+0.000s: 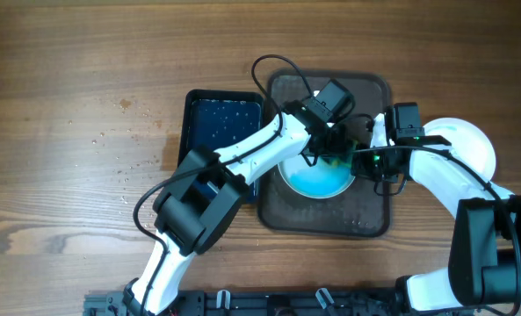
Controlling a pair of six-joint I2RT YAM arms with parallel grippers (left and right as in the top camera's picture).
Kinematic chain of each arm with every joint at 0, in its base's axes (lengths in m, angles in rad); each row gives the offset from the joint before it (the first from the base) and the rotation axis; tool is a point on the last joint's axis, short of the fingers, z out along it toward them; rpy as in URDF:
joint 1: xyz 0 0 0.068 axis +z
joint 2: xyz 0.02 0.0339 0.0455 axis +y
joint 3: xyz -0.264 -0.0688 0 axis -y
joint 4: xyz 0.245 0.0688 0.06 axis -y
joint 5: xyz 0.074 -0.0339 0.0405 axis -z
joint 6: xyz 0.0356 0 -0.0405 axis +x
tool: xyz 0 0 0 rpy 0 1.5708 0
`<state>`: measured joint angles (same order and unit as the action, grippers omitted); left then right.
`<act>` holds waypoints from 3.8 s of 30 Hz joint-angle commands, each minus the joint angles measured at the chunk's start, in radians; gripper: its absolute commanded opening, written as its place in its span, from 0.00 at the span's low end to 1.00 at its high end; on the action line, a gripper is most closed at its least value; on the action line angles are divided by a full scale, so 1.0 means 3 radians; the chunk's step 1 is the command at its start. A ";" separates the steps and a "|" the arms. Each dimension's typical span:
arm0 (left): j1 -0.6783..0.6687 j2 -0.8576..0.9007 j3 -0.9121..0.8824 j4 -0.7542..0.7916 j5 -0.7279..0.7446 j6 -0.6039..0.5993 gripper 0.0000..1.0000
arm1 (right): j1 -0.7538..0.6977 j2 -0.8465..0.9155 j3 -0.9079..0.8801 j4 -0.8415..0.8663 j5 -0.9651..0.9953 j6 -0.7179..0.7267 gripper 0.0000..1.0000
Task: Clean dirty plates on tray and stack at the side
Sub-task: 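Scrub the plate with the sponge while right gripper holds the rim, then return the sponge to the black tray and release it, then lift the plate by its rim and tilt it over the black tray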
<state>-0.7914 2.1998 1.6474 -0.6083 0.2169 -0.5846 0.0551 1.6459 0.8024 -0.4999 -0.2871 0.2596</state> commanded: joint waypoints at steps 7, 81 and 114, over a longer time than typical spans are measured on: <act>0.0543 0.0065 0.0001 -0.0493 -0.1218 0.0103 0.04 | -0.0008 0.0058 0.0014 -0.0032 0.0127 -0.0080 0.04; 0.2251 -0.2085 -0.0450 -0.1671 -0.0076 0.0451 0.97 | 0.1260 -0.0267 0.1606 -0.0453 0.1041 -0.0345 0.04; 0.2632 -0.2566 -0.0453 -0.2052 -0.0529 0.0451 1.00 | 0.3376 0.0056 0.1607 0.1115 0.4648 -0.2087 0.04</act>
<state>-0.0097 1.4349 1.5097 -1.2274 0.0746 -0.4541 1.0660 1.6684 1.2716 -0.1749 1.0756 -0.3614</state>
